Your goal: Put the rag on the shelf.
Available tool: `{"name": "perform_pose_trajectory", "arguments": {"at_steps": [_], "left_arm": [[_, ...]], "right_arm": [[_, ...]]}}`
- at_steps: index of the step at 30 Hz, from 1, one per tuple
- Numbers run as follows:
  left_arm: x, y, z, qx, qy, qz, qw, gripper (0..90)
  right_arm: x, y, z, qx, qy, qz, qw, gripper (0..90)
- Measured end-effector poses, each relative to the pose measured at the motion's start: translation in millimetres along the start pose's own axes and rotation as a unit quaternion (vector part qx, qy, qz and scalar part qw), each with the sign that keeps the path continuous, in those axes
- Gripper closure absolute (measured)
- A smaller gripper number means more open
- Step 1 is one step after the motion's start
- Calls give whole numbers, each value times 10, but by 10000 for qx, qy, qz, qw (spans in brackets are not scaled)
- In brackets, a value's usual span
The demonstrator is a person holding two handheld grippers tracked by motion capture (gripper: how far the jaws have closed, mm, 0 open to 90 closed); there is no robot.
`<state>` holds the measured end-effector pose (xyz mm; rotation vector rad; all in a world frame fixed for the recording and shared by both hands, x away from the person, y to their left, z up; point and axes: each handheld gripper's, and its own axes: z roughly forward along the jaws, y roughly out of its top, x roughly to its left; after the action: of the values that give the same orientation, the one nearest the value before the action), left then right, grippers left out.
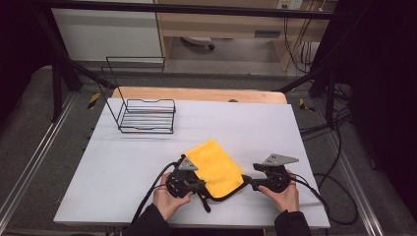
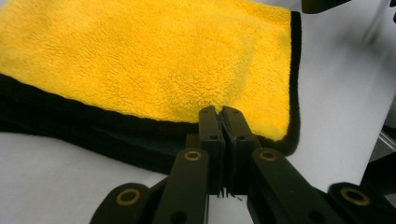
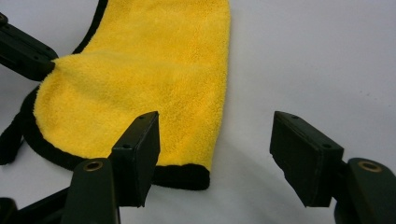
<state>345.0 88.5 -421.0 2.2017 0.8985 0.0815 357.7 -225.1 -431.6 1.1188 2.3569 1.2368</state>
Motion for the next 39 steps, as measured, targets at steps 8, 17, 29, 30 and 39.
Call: {"name": "perform_pose_trajectory", "arguments": {"at_steps": [8, 17, 29, 30, 39], "left_arm": [[63, -97, 44, 85, 141, -203, 9997, 744], [-76, -159, 27, -168, 155, -340, 9992, 335], [-310, -136, 305, -254, 635, -399, 9969, 401], [-318, -134, 309, -234, 661, -385, 9968, 422], [-330, -59, 364, -95, 600, -230, 9979, 758]], "right_arm": [[-2, 4, 26, -20, 63, 57, 10000, 323], [-23, -6, 184, 161, 63, 105, 9998, 417], [11, -49, 305, 290, 226, 216, 9991, 540], [20, -51, 309, 325, 247, 268, 9988, 567], [135, -18, 358, 489, 307, 290, 9979, 780]]}}
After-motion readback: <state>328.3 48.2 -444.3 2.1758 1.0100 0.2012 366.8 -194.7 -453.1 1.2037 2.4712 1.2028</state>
